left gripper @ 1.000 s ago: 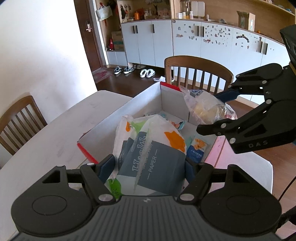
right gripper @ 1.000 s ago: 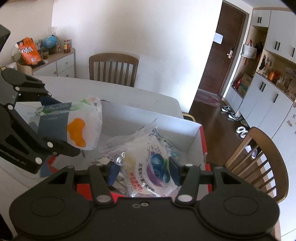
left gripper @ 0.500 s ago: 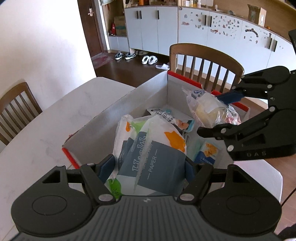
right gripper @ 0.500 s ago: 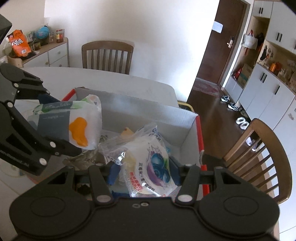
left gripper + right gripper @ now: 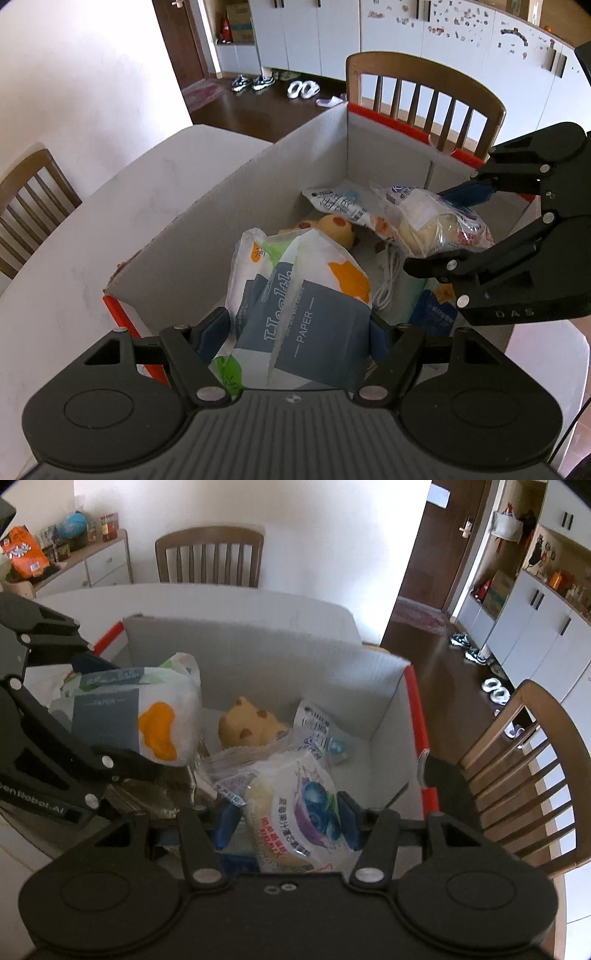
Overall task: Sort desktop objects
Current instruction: 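Lower and release the tissue pack with the left tool while the right tool releases the bread bag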
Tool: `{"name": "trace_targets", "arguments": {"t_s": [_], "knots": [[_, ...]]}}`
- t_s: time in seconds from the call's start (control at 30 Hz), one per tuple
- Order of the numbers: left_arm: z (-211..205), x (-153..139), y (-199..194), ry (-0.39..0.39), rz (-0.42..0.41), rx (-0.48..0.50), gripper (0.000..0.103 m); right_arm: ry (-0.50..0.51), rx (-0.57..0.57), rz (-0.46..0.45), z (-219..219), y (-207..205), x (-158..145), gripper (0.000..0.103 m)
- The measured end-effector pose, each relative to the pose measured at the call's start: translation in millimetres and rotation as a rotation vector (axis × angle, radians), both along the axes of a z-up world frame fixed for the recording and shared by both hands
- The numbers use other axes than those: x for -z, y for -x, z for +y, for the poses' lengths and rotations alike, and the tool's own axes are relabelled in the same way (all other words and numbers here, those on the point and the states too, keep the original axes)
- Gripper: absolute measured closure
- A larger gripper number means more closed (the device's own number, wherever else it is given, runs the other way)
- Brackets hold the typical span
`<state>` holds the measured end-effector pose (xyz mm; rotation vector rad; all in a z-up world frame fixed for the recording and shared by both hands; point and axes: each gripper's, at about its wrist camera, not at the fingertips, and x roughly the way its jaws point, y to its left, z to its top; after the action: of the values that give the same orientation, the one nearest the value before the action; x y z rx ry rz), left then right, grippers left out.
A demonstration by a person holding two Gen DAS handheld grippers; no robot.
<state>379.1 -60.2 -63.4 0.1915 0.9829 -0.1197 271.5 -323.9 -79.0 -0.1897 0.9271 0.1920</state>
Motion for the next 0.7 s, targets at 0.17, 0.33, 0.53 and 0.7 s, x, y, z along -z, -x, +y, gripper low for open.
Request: {"name": "trace_targets", "arguments": {"t_s": [0.17, 0.33, 0.53, 0.7], "knots": [[1, 6, -3, -0.007, 0.022, -0.003, 0.028, -0.005, 0.013, 0.023, -2, -1, 9, 0.048], [0, 10, -2, -0.015, 0.039, 0.000, 0.028, -0.023, 0.016, 0.044, -5, -4, 12, 0.048], [1, 17, -5, -0.008, 0.072, 0.000, 0.028, -0.027, 0.021, 0.061, -4, -4, 20, 0.048], [-1, 20, -7, -0.014, 0.088, 0.009, 0.028, -0.031, 0.029, 0.062, -6, -2, 23, 0.048]]}}
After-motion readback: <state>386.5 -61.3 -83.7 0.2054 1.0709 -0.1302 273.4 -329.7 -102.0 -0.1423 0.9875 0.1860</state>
